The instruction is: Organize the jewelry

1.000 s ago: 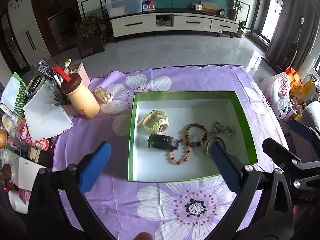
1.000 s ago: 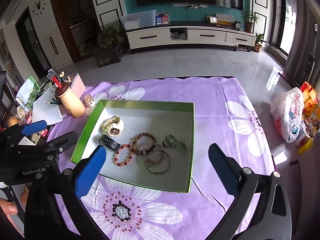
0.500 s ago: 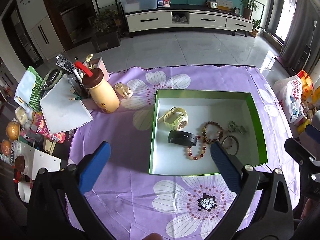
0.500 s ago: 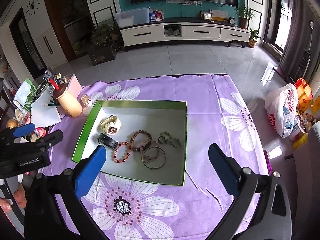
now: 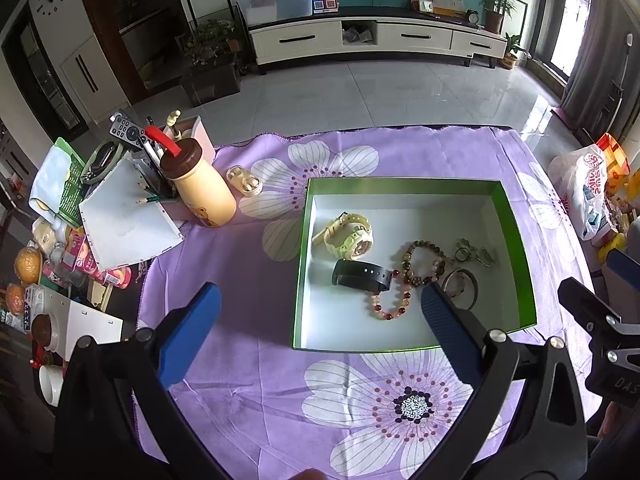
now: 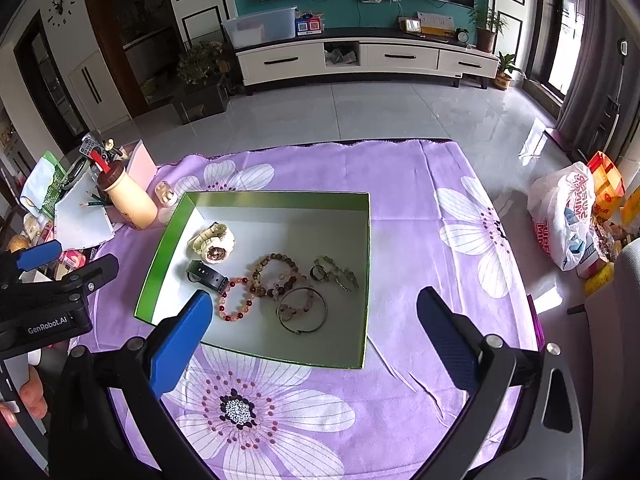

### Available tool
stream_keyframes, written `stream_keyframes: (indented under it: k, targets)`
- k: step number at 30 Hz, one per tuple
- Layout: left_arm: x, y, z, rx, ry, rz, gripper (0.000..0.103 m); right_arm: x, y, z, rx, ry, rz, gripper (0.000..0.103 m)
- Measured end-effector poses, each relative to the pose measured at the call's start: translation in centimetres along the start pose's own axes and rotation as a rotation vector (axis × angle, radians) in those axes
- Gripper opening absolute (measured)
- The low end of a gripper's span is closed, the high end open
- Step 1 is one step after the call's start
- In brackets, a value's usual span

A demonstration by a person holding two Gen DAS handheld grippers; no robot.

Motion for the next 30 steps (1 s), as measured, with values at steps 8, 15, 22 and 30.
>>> stream_keyframes:
  k: [8,15,22,30]
  targets:
    - [-0.04,0.59,0.52,0.006,-0.010,0.014,0.101,-0.02,0.18,0.31,-0.002,-0.006,0.001,0.102]
    - [-0.07,0.81,0.73,0.015,-0.014,0.021,0.101,0.00,0.18,0.35,-0.004,-0.006,0.001,0.102]
    - [-0.16,0.91,0.96,0.022,-0.020,0.026,0.101,-0.05,0.10,0.43,-0.005,-0.004,-0.001,0.102]
    - [-0.14,0.97,0.97,0.028,-0.017,0.026,0.101,-0.07,0.04,0.54,-0.007,-0.005,-0.003,0.102]
Point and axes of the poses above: each gripper's, at about its wrist camera, not at the fingertips, and z roughly the way its jaws point, y to its right, x to its top, the point moved 2 cm from there along z, roughly the way its jaws point
